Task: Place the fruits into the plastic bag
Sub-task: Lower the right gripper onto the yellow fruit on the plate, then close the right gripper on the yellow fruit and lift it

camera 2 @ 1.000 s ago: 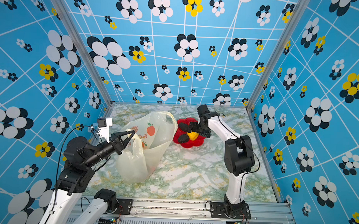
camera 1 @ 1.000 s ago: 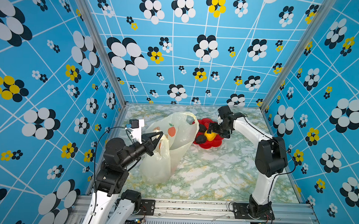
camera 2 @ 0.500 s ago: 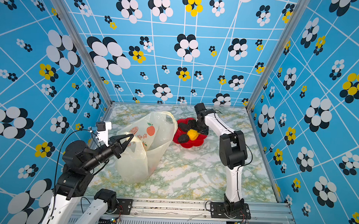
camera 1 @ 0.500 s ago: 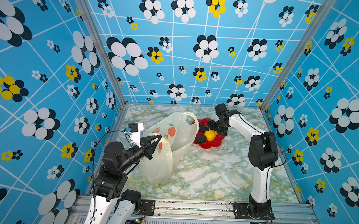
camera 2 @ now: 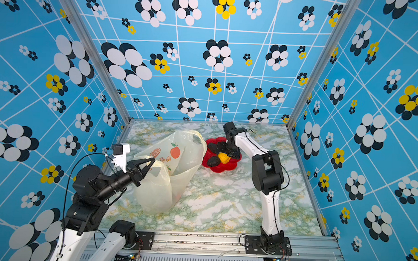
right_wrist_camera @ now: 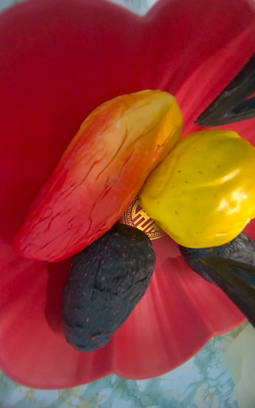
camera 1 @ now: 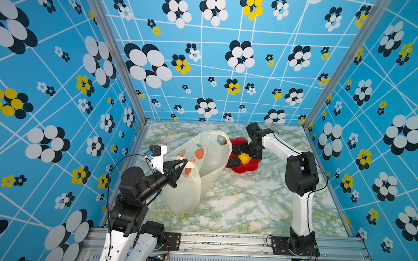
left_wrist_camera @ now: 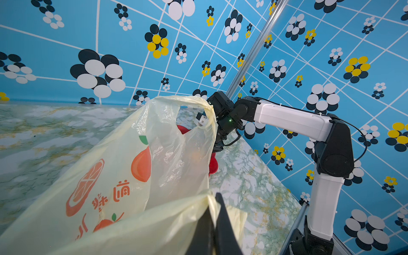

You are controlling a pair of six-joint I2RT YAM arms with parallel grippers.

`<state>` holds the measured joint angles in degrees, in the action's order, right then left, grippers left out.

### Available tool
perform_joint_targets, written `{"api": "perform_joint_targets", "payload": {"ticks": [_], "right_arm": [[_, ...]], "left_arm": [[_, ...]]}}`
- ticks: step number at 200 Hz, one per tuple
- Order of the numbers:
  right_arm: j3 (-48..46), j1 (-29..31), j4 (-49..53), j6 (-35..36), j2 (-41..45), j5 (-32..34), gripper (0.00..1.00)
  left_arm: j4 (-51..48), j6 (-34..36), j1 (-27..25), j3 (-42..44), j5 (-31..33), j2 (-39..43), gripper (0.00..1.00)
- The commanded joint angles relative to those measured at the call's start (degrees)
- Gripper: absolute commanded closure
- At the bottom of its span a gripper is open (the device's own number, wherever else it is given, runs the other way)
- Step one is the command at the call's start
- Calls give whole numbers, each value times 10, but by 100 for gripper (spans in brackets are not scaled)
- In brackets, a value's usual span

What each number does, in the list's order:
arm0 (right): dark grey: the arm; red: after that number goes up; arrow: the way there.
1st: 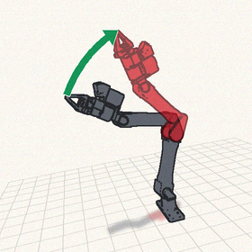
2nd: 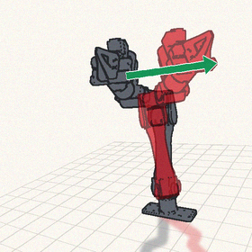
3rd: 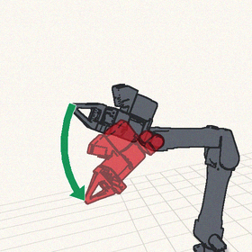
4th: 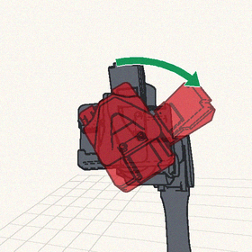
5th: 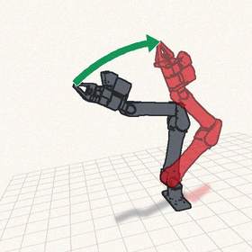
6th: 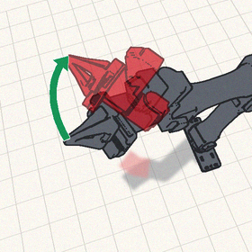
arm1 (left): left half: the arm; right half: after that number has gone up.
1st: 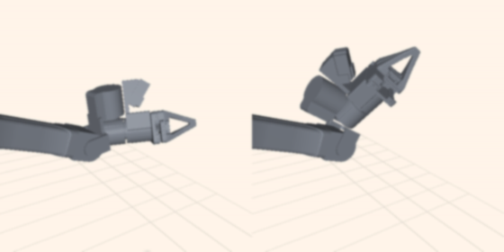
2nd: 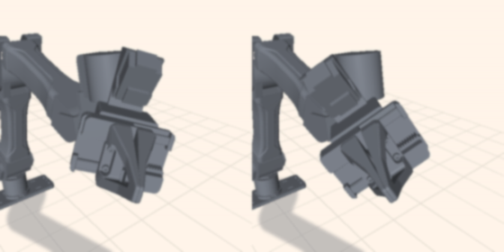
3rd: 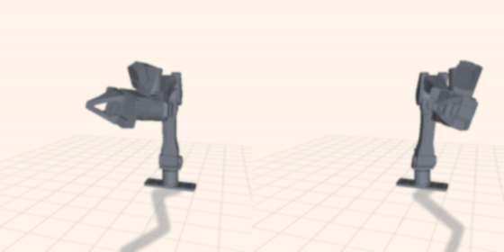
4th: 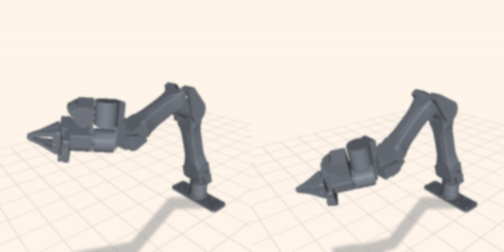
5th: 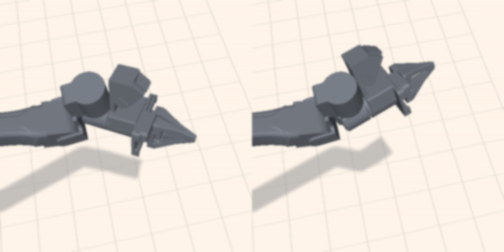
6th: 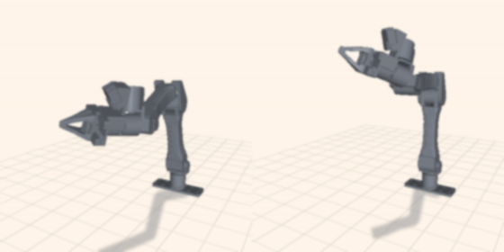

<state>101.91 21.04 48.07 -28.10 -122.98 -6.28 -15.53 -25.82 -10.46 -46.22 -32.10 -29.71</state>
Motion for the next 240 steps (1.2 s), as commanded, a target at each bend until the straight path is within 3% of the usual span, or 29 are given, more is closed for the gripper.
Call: {"api": "perform_joint_targets", "payload": {"ticks": [1,44,104,168,240], "right_arm": [[14,2,17,-2,-13,-2,15],[1,2,2,-1,-7,-18,32],[-41,2,-20,3,47,-18,45],[-127,1,-71,5,143,-41,48],[-180,-14,-191,-19,312,-104,48]], "left_arm": [[-6,10,6,3,-2,9,100],[0,-3,6,1,-2,8,100],[19,-29,7,-4,-2,-3,100],[51,-72,7,-7,-7,-27,100],[120,-119,5,-5,-26,-81,100]]}}
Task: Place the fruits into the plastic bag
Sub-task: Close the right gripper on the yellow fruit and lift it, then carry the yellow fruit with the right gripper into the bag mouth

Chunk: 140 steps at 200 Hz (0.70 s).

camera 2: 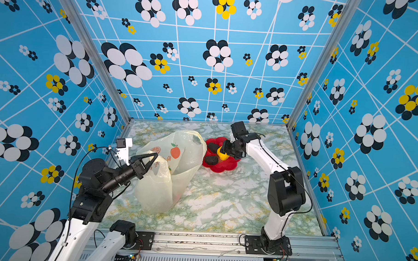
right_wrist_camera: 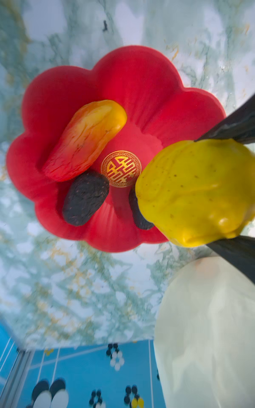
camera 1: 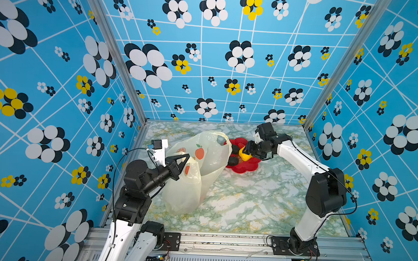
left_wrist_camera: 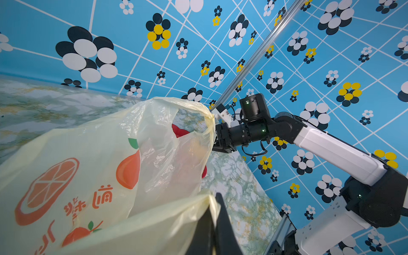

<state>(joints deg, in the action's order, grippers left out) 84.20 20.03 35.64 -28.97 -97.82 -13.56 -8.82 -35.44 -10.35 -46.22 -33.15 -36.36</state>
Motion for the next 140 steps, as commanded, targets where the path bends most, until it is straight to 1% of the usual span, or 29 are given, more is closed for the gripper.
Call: {"api": "perform_joint_targets", "payload": {"ticks": [1,18,43,80,98,140], "right_arm": [[-3,-4,-69,-10,63,-33,48],[-4,-4,-111,-20,100,-58,49],[-12,-4,-193,-52,143,-117,50],[1,7,-287,-116,155,-224,50],[23,27,-298,-126,144,-261,50],[68,86,-286,-119,114,-295,50]], "left_arm": [[55,-24,4,-5,-15,-15,100],[75,-36,4,-5,-20,-30,100],[96,-51,4,-5,-25,-46,100],[108,-60,2,-13,-28,-60,100],[109,-64,1,-19,-29,-65,100],[122,-77,-2,-22,-29,-66,100]]}}
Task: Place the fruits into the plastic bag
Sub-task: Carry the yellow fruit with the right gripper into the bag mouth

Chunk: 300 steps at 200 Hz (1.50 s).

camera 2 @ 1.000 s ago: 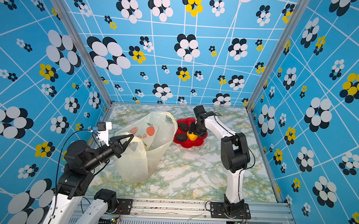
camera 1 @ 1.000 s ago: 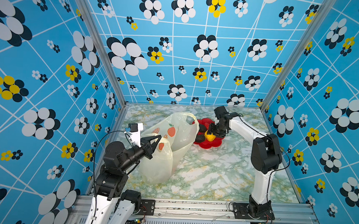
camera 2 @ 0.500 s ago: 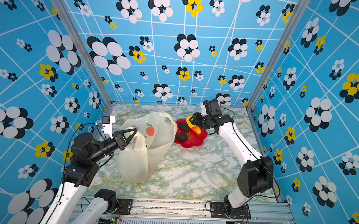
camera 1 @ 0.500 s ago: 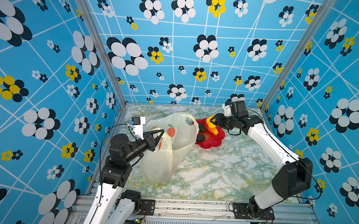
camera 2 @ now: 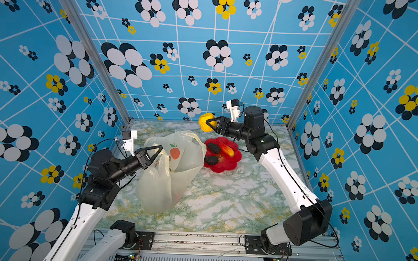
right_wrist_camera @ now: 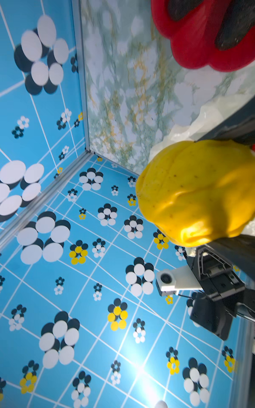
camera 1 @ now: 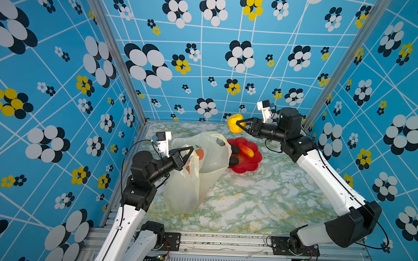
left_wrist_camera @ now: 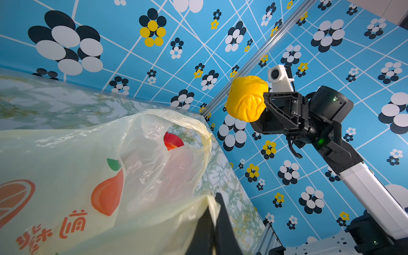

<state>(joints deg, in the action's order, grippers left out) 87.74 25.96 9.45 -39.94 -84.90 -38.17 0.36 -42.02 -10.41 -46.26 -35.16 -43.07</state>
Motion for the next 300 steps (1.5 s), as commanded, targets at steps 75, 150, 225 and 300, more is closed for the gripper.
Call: {"api": "perform_joint_targets", "payload": {"ticks": [75,150,225,300], "right_arm": [[72,117,87,49,-70,-18,51],[81,173,170,84,-114,11,51],[110,224,221,103,-174,-9,52],[177,268,318,158,-240,-48,53]], "left_arm": [[33,-16,-4,-20,-3,27,100],[39,-18,-4,-9,2,47,100],[39,-14,-5,1,1,56,100],[35,-10,-4,9,7,63,100]]}}
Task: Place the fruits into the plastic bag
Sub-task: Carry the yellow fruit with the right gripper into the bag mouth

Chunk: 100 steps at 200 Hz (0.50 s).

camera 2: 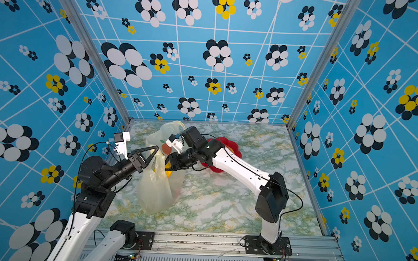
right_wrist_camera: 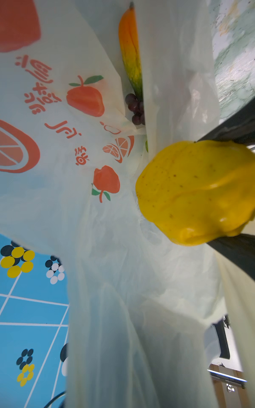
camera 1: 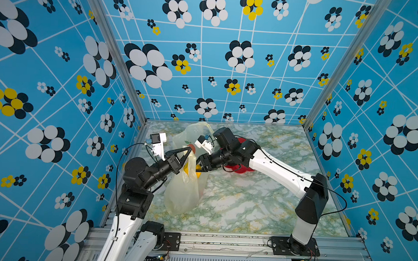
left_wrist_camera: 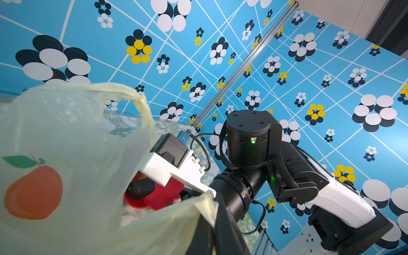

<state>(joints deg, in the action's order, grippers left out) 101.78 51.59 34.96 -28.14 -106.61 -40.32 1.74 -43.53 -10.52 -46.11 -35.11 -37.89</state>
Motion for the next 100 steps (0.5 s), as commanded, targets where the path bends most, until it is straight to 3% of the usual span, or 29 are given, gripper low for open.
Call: {"api": "perform_joint_targets", "payload": {"ticks": [1,54,80,100], "right_arm": [[39,12,66,42,-24,-27,53],[88,15,112,76,-28,29,53],[117,12,99,66,-24,86,52],[138,5,75,49,-33,93,52]], "left_arm": [[21,5,-3,8,7,11,100],[20,6,-3,9,4,14,100],[20,6,-4,8,0,14,100],[21,4,-3,9,-4,14,100]]}}
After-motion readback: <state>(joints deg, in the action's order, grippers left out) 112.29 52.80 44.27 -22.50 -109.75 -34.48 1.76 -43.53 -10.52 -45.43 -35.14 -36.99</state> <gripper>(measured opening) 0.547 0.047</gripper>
